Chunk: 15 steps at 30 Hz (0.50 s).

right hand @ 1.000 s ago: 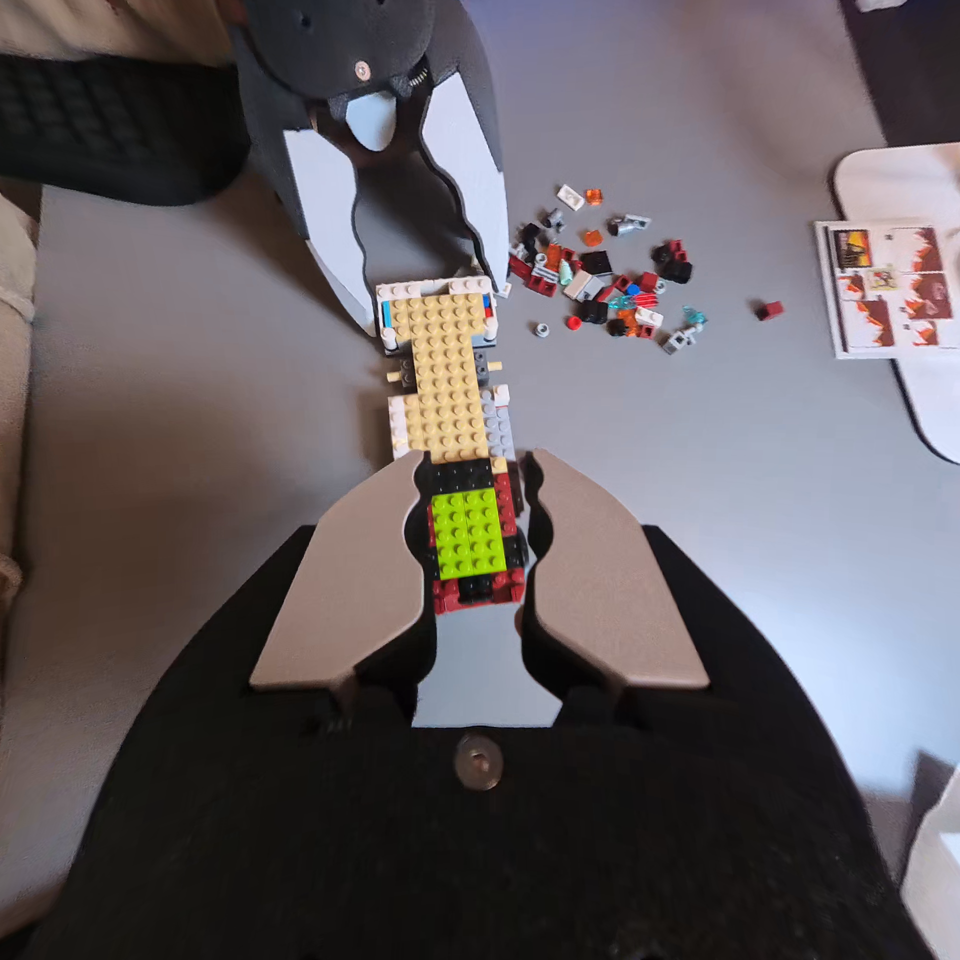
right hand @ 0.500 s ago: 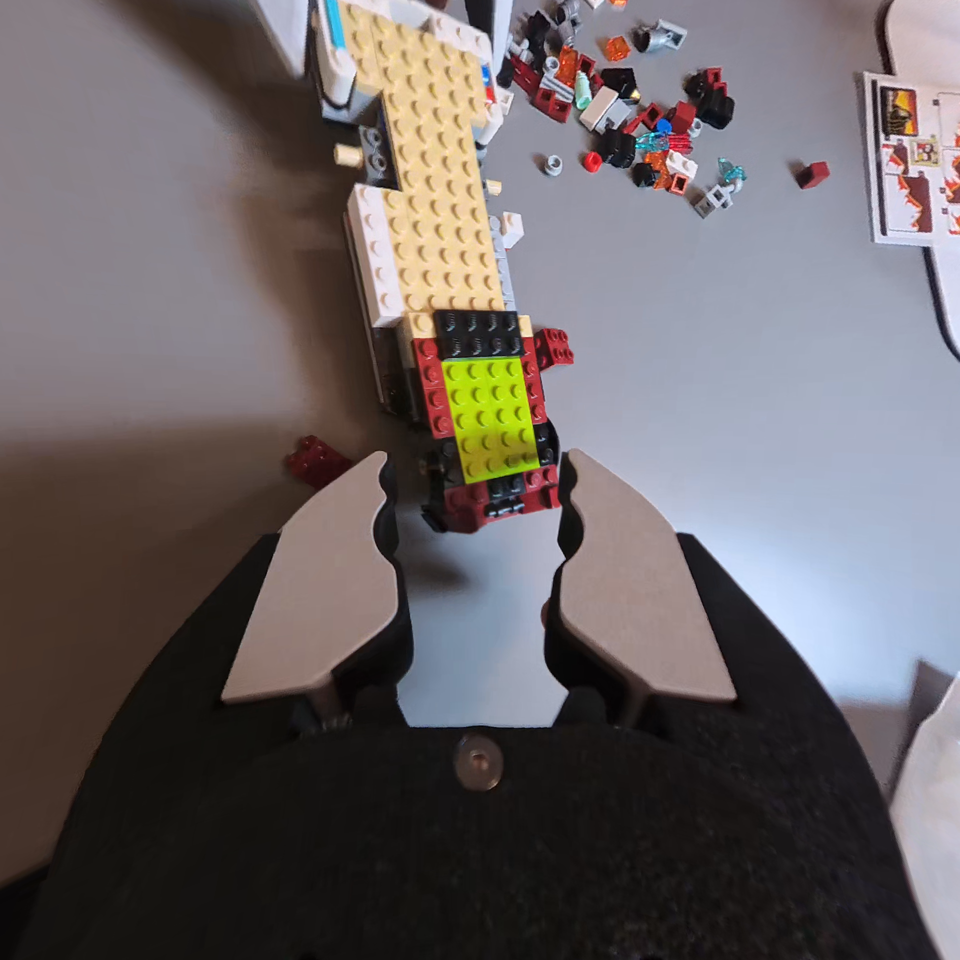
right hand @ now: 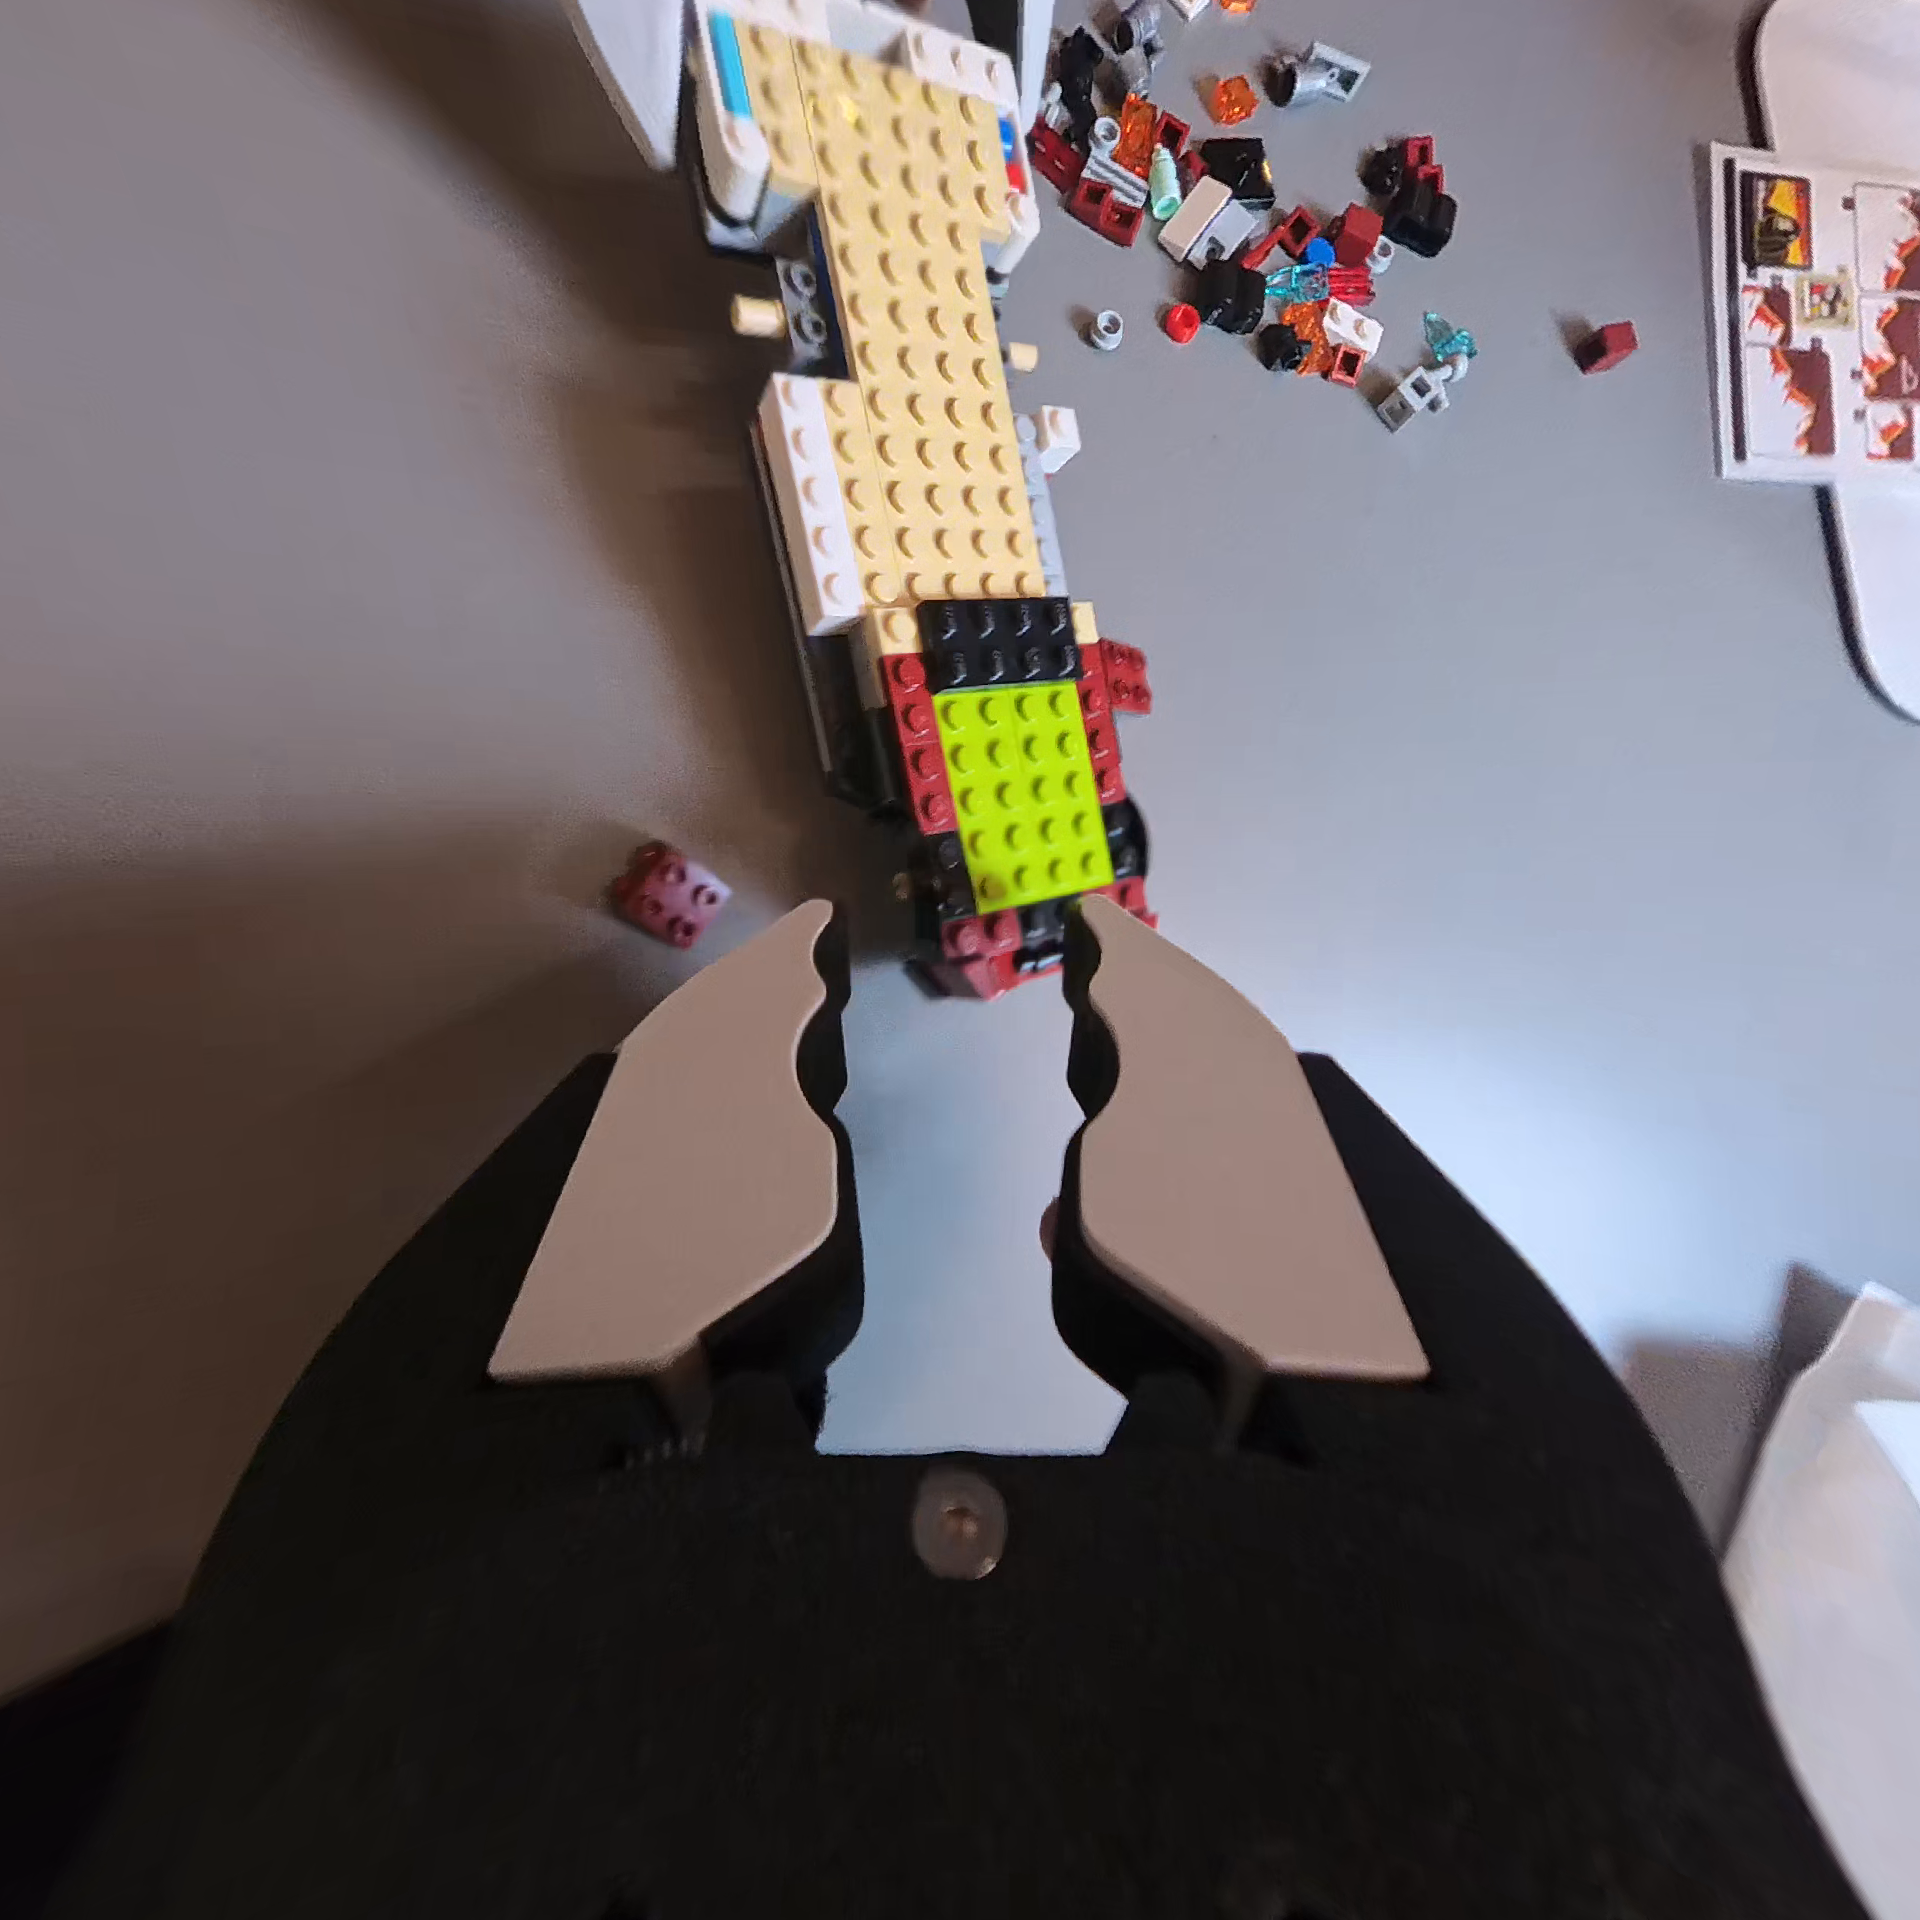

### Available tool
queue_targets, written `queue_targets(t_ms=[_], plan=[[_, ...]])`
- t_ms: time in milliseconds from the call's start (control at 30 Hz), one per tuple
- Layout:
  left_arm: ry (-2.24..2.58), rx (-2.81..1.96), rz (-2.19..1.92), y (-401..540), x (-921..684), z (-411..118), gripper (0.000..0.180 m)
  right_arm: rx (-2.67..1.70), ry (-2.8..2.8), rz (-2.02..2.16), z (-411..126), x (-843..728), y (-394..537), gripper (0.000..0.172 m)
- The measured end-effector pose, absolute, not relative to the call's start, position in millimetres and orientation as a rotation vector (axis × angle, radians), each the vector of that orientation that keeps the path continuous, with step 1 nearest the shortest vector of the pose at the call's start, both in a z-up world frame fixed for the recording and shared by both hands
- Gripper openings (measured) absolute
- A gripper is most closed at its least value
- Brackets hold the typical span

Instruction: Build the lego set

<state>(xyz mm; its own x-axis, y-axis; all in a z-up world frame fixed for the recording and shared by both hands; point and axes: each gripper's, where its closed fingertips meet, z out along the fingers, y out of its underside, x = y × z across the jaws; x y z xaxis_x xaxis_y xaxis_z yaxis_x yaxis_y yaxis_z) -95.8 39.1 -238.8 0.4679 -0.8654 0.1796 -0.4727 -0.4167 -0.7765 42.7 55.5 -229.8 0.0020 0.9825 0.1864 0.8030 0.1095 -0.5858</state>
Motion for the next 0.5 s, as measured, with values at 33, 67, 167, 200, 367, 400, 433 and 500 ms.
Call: queue_targets(t_ms=[33, 67, 167, 200, 367, 400, 433, 500], plan=[[1.149, -2.044, -0.705, 38.9, -96.0, -241.6, 0.073, -1.769, -1.819, 0.469, -227.2, 47.7, 47.9, 0.038], [1.192, -2.028, -0.653, 38.1, -96.0, -244.0, 0.073, -1.809, -1.797, 0.533, -226.8, 51.1, 37.3, 0.036], [1.303, -1.975, -0.558, 34.7, -95.6, -248.3, 0.073, -1.909, -1.759, 0.646, -239.2, 54.9, 8.0, 0.034], [1.327, -1.970, -0.532, 34.1, -95.7, -250.8, 0.073, -1.917, -1.773, 0.633, -245.2, 55.2, 2.4, 0.034], [1.396, -1.979, -0.499, 29.3, -95.0, -261.5, 0.073, -1.877, -1.891, 0.549, -259.1, 46.7, -1.9, 0.030], [1.398, -1.978, -0.491, 29.4, -95.5, -261.7, 0.073, -1.873, -1.913, 0.549, -259.7, 44.0, -1.8, 0.026], [1.397, -1.981, -0.490, 29.3, -96.1, -261.9, 0.073, -1.867, -1.931, 0.548, -260.0, 41.3, -1.4, 0.023], [1.401, -1.979, -0.497, 28.3, -97.1, -261.8, 0.073, -1.871, -1.964, 0.536, -261.3, 38.3, -1.0, 0.023]])
